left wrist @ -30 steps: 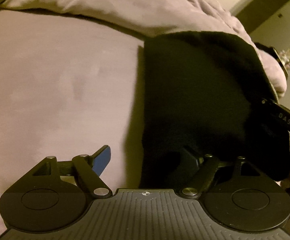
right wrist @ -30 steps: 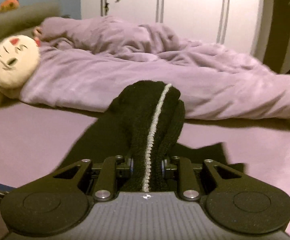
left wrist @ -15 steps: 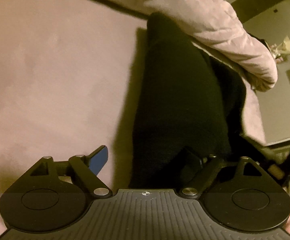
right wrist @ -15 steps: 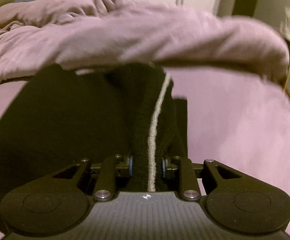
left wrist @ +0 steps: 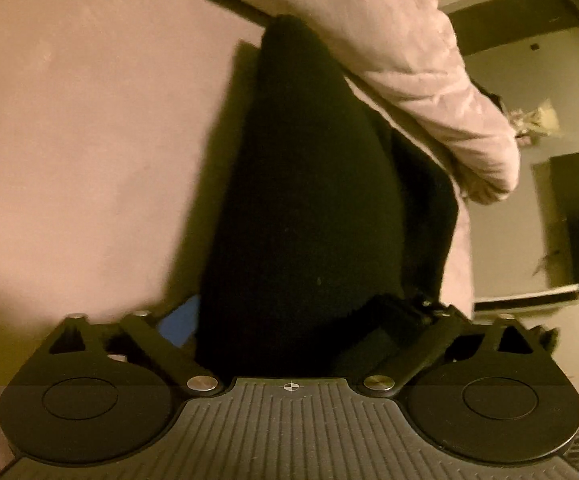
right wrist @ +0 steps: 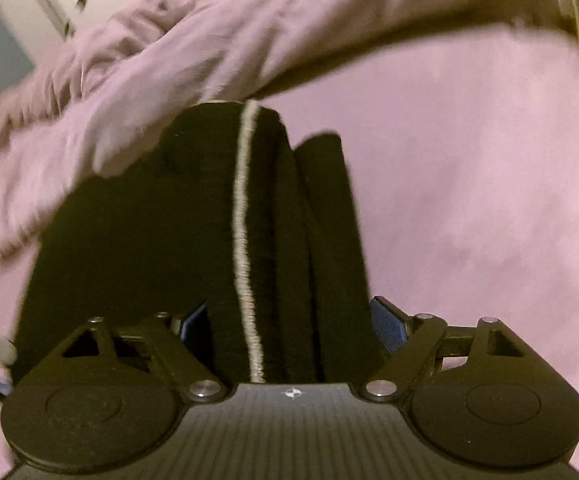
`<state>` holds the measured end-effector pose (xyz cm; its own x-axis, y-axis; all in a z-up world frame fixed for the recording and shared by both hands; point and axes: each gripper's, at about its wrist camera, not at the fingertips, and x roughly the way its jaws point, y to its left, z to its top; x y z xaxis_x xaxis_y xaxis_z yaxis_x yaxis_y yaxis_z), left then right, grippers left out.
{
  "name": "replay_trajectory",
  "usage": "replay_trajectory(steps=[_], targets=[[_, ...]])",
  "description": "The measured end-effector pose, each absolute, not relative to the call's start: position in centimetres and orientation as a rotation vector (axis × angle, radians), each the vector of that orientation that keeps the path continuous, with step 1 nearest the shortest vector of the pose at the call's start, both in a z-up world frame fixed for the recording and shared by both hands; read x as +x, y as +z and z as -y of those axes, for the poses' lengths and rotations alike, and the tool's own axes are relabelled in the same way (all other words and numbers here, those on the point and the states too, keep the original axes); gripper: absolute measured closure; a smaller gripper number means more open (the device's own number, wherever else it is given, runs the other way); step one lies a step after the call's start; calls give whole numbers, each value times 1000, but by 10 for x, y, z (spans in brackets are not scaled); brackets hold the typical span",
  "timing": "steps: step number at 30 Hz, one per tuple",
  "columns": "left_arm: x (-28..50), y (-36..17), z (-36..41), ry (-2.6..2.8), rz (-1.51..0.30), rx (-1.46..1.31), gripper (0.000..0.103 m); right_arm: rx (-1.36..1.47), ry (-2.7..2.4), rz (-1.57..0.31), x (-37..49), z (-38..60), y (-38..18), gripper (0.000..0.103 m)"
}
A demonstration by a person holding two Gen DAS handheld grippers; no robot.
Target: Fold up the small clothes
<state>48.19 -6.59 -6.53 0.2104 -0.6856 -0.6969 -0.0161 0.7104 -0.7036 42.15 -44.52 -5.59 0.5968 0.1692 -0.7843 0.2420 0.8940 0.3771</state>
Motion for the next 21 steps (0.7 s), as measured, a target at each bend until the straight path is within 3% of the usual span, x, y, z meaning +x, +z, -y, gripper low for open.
replay_trajectory(steps=[4,6,11,13,15,18,21], targets=[[496,-85,68,-507,-1297,-727,2,545,9,-949,428,451,-67,28],[503,-92,71,-507,-1302,-745,6,566,31,-945,430,454,-70,39],[512,-96,82,-512,-1290,-705,10,632,58,-951,433,464,-73,41],[515,-99,88,-511,-1277,-697,15,609,59,-951,439,459,-72,41],[514,-96,89,-518,-1246,-697,24,593,68,-956,441,453,-70,50],[508,-85,83,-545,-1185,-701,35,628,98,-957,438,455,-63,56],[504,-74,79,-556,-1157,-703,40,655,126,-931,431,454,-53,57]])
